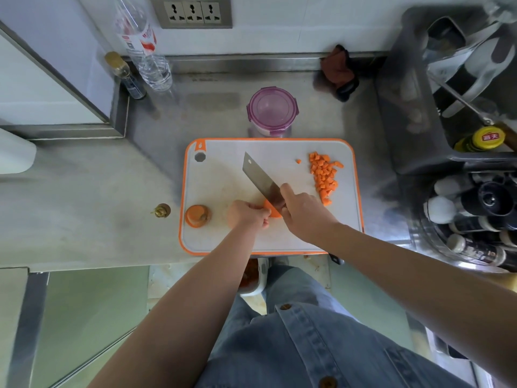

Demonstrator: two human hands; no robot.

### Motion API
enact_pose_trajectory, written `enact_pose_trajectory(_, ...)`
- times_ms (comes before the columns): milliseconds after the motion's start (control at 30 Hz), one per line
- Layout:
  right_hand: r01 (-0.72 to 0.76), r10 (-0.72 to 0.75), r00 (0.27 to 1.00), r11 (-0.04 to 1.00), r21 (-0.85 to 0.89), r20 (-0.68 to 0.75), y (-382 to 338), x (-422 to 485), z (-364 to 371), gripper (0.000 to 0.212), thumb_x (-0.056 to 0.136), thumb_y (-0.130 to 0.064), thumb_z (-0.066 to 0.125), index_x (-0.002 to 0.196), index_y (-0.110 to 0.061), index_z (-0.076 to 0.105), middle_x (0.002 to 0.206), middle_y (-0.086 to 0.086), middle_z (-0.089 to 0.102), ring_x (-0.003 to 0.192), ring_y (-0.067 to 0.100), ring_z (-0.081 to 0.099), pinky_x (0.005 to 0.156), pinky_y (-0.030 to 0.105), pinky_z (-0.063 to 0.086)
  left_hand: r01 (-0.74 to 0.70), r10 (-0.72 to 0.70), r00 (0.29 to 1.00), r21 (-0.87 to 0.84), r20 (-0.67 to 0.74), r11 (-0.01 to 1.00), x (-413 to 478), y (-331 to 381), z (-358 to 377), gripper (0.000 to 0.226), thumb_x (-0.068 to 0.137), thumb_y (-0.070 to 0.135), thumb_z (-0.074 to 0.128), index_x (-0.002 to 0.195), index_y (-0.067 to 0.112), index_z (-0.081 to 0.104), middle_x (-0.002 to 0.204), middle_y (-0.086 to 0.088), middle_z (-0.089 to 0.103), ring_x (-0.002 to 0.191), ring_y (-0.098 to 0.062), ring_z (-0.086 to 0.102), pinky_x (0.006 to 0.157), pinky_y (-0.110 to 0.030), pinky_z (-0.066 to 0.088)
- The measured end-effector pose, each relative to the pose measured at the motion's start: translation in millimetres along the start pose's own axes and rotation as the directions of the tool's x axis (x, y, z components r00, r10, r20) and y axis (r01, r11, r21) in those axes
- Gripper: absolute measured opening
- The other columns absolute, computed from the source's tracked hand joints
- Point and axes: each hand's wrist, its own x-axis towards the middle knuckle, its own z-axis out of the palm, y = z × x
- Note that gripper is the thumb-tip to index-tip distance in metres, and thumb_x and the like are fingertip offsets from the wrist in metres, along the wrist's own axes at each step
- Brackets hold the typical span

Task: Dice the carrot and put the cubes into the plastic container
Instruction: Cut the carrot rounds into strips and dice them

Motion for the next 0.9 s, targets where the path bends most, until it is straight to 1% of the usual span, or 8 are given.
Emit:
enact_pose_trajectory(100, -0.009, 0.01, 1.0, 0.999, -0.043, 0.026, -0.5, -0.6, 2.2, 0.02, 0.099, -0.012, 0.038, 0.117, -0.011, 0.033, 0.066, 0.0, 0.04, 0.058, 0.018, 0.045, 0.046, 0.028, 0.029, 0.002, -0.002, 1.0, 0.03, -0.004, 1.0, 0.8, -1.0, -0.2, 0.022, 0.076, 0.008, 0.08, 0.064, 0.007, 0.061, 0.075, -0.014, 0.071, 0.07, -0.029, 0.072, 0.077, -0.042, 0.06)
enact_pose_trajectory(200, -0.02, 0.022, 0.999, 0.997, -0.07, 0.031, -0.4, -1.2, 5.8, 0.023, 0.098, -0.01, 0.039, 0.12, -0.011, 0.032, 0.066, 0.0, 0.039, 0.057, 0.016, 0.042, 0.046, 0.027, 0.028, 0.012, -0.012, 1.0, 0.036, -0.011, 0.999, 3.0, -0.7, 0.1, 0.022, 0.076, 0.011, 0.081, 0.065, 0.009, 0.062, 0.08, -0.014, 0.073, 0.069, -0.026, 0.073, 0.077, -0.039, 0.06)
enact_pose_trajectory(367, -0.068, 0.069, 0.997, 0.997, -0.032, 0.042, -0.2, 3.7, 15.9, 0.03, 0.096, -0.007, 0.043, 0.123, -0.014, 0.032, 0.071, 0.003, 0.048, 0.061, 0.02, 0.052, 0.048, 0.03, 0.038, 0.045, -0.043, 0.999, 0.063, -0.026, 0.997, 4.8, 2.4, 0.6, 0.023, 0.076, 0.01, 0.081, 0.065, 0.01, 0.061, 0.078, -0.013, 0.073, 0.067, -0.025, 0.073, 0.077, -0.037, 0.06)
enact_pose_trajectory(500, -0.08, 0.082, 0.995, 0.996, -0.038, 0.054, -0.5, 9.5, 19.4, 0.04, 0.094, -0.007, 0.048, 0.129, -0.013, 0.03, 0.077, 0.005, 0.052, 0.068, 0.023, 0.059, 0.059, 0.036, 0.052, 0.058, -0.057, 0.998, 0.086, -0.02, 0.995, 6.7, 4.6, 0.1, 0.02, 0.075, 0.007, 0.08, 0.066, 0.01, 0.063, 0.076, -0.011, 0.073, 0.065, -0.024, 0.072, 0.076, -0.037, 0.061)
enact_pose_trajectory(600, -0.058, 0.061, 0.997, 0.996, -0.064, 0.056, -2.8, 11.6, 21.5, 0.041, 0.093, -0.004, 0.045, 0.13, -0.009, 0.029, 0.081, 0.006, 0.05, 0.071, 0.025, 0.057, 0.057, 0.035, 0.045, 0.06, -0.061, 0.998, 0.075, 0.012, 0.995, 8.8, 6.0, -0.7, 0.019, 0.074, 0.003, 0.079, 0.065, 0.007, 0.063, 0.072, -0.01, 0.071, 0.065, -0.026, 0.072, 0.075, -0.039, 0.061)
enact_pose_trajectory(700, -0.04, 0.043, 0.998, 0.995, -0.087, 0.041, -4.3, 11.9, 25.3, 0.042, 0.093, -0.003, 0.043, 0.132, -0.007, 0.026, 0.081, 0.006, 0.048, 0.074, 0.03, 0.061, 0.057, 0.033, 0.041, 0.055, -0.057, 0.998, 0.053, 0.036, 0.997, 9.5, 6.2, -2.8, 0.017, 0.072, 0.003, 0.081, 0.067, 0.006, 0.065, 0.071, -0.008, 0.07, 0.061, -0.025, 0.07, 0.072, -0.037, 0.061)
enact_pose_trajectory(800, -0.049, 0.054, 0.997, 0.995, -0.087, 0.051, -4.1, 10.9, 30.0, 0.047, 0.094, -0.005, 0.042, 0.137, -0.008, 0.023, 0.086, 0.008, 0.053, 0.076, 0.032, 0.064, 0.058, 0.034, 0.043, 0.049, -0.051, 0.997, 0.041, 0.061, 0.998, 12.2, 4.1, -3.4, 0.016, 0.072, 0.0, 0.08, 0.068, 0.005, 0.066, 0.073, -0.011, 0.07, 0.063, -0.026, 0.069, 0.07, -0.037, 0.061)
enact_pose_trajectory(900, -0.053, 0.057, 0.997, 0.995, -0.087, 0.047, -1.1, 11.7, 31.9, 0.05, 0.096, -0.009, 0.041, 0.141, -0.009, 0.018, 0.097, 0.013, 0.061, 0.082, 0.036, 0.065, 0.066, 0.04, 0.05, 0.045, -0.047, 0.996, 0.023, 0.078, 0.999, 12.5, 4.3, -4.1, 0.013, 0.073, -0.004, 0.077, 0.07, 0.003, 0.067, 0.077, -0.013, 0.071, 0.068, -0.028, 0.07, 0.068, -0.038, 0.061)
